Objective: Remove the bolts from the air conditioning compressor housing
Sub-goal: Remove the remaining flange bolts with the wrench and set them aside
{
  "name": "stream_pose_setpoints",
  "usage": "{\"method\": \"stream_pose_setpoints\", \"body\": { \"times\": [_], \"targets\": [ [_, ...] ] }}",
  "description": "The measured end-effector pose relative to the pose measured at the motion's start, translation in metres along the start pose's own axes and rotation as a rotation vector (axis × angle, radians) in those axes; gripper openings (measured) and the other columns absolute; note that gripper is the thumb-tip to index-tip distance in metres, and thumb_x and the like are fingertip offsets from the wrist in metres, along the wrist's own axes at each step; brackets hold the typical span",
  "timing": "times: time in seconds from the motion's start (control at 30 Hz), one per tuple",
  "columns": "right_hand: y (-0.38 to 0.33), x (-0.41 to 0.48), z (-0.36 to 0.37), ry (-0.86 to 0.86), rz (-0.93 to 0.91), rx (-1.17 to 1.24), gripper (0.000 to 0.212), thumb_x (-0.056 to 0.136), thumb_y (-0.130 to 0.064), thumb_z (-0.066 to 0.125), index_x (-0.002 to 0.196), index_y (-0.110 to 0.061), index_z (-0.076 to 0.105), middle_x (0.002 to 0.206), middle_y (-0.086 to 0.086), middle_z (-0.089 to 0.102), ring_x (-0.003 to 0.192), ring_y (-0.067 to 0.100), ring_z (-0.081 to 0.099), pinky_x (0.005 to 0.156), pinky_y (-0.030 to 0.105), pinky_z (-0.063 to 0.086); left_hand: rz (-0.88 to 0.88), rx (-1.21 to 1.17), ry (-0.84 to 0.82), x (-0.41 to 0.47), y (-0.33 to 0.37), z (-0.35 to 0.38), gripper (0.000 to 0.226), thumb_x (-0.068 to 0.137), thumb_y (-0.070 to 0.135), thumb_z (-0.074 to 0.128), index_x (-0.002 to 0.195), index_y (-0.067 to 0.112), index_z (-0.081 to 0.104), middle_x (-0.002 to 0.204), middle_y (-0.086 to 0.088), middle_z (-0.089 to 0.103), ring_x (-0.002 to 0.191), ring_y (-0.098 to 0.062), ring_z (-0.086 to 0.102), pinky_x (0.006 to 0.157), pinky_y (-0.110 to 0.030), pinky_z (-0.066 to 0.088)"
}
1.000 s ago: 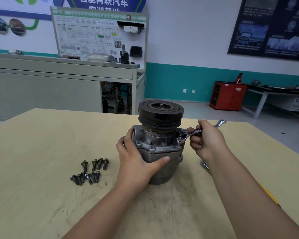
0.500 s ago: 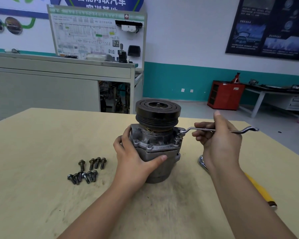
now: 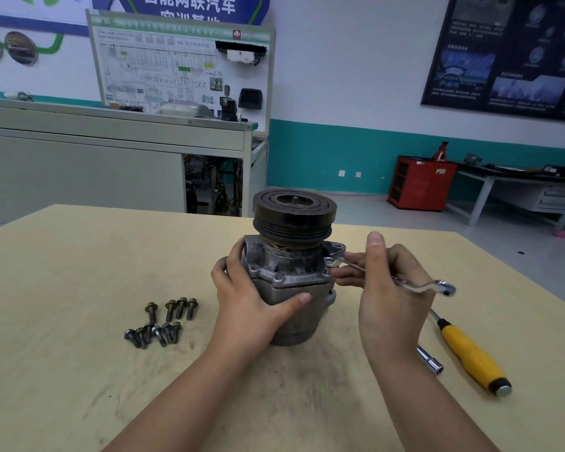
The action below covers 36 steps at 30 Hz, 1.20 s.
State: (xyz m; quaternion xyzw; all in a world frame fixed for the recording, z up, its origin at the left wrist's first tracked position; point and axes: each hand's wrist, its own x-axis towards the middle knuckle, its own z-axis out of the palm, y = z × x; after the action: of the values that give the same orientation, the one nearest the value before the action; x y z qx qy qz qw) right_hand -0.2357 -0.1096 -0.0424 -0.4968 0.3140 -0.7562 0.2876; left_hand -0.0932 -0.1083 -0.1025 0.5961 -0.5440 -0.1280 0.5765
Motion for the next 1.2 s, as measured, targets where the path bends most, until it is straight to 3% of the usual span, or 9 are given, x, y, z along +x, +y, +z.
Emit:
{"method": "stream_pose_setpoints", "body": {
  "times": [0.13,0.3,0.57,0.77,0.87,1.0,1.2],
  "targets": [
    [0.001,-0.010,0.004,-0.042,-0.070,-0.047,0.044,0.085,-0.042,0.055,0.061,-0.005,0.056,0.064,0.002,0.068,0.053,0.017,0.068,0.053,0.025,0.055,0.003,-0.002,0.004,-0.001,0.000,0.000,0.118,0.055,0.047,0.084,0.145,0.037,0.007,0.125,0.018,0.009,0.119,0.000,0.023,0.102,-0.017,0.021],
    [0.003,-0.005,0.006,0.108,0.055,0.010,0.039,0.096,-0.022,0.052,0.060,-0.008,0.053,0.061,0.003,0.069,0.050,0.023,0.067,0.048,0.029,0.055,-0.001,-0.006,0.003,0.000,0.001,0.000,0.118,0.054,0.048,0.083,0.145,0.037,0.008,0.130,0.014,0.011,0.121,-0.003,0.024,0.103,-0.019,0.022],
    [0.005,0.002,0.009,0.240,0.187,0.165,0.041,0.097,-0.013,0.049,0.056,-0.007,0.051,0.055,0.008,0.066,0.043,0.028,0.063,0.042,0.025,0.049,-0.008,-0.003,0.004,0.000,0.001,0.000,0.118,0.052,0.053,0.081,0.143,0.039,0.008,0.124,0.019,0.009,0.120,-0.001,0.023,0.102,-0.018,0.021],
    [0.004,0.006,0.008,0.177,0.121,0.085,0.042,0.095,-0.009,0.049,0.053,-0.006,0.049,0.051,0.007,0.063,0.040,0.025,0.061,0.040,0.023,0.047,-0.006,-0.007,0.004,0.000,0.001,0.000,0.118,0.051,0.054,0.081,0.143,0.041,0.008,0.124,0.019,0.010,0.118,0.001,0.022,0.102,-0.017,0.021],
    [0.007,0.007,0.003,0.163,0.133,0.111,0.044,0.094,-0.008,0.049,0.050,-0.010,0.051,0.053,0.007,0.065,0.037,0.023,0.057,0.039,0.023,0.045,-0.008,0.005,-0.002,0.000,0.001,-0.001,0.118,0.053,0.052,0.082,0.143,0.040,0.007,0.135,0.013,0.012,0.120,-0.002,0.022,0.103,-0.019,0.021],
    [0.009,0.020,-0.002,0.135,0.266,0.162,0.046,0.092,-0.009,0.049,0.048,-0.013,0.057,0.052,0.009,0.065,0.032,0.020,0.050,0.036,0.022,0.040,-0.013,-0.008,-0.017,-0.001,0.003,-0.002,0.117,0.052,0.055,0.080,0.142,0.043,0.006,0.136,0.014,0.011,0.123,-0.003,0.023,0.104,-0.020,0.021],
    [0.015,0.049,0.002,0.077,0.519,0.223,0.035,0.091,-0.004,0.045,0.056,-0.007,0.038,0.043,0.009,0.057,0.026,0.017,0.035,0.035,0.015,0.028,-0.023,-0.013,-0.026,-0.001,0.004,-0.002,0.116,0.054,0.055,0.081,0.142,0.044,0.005,0.136,0.014,0.011,0.124,-0.004,0.026,0.103,-0.019,0.022]
  ]
}}
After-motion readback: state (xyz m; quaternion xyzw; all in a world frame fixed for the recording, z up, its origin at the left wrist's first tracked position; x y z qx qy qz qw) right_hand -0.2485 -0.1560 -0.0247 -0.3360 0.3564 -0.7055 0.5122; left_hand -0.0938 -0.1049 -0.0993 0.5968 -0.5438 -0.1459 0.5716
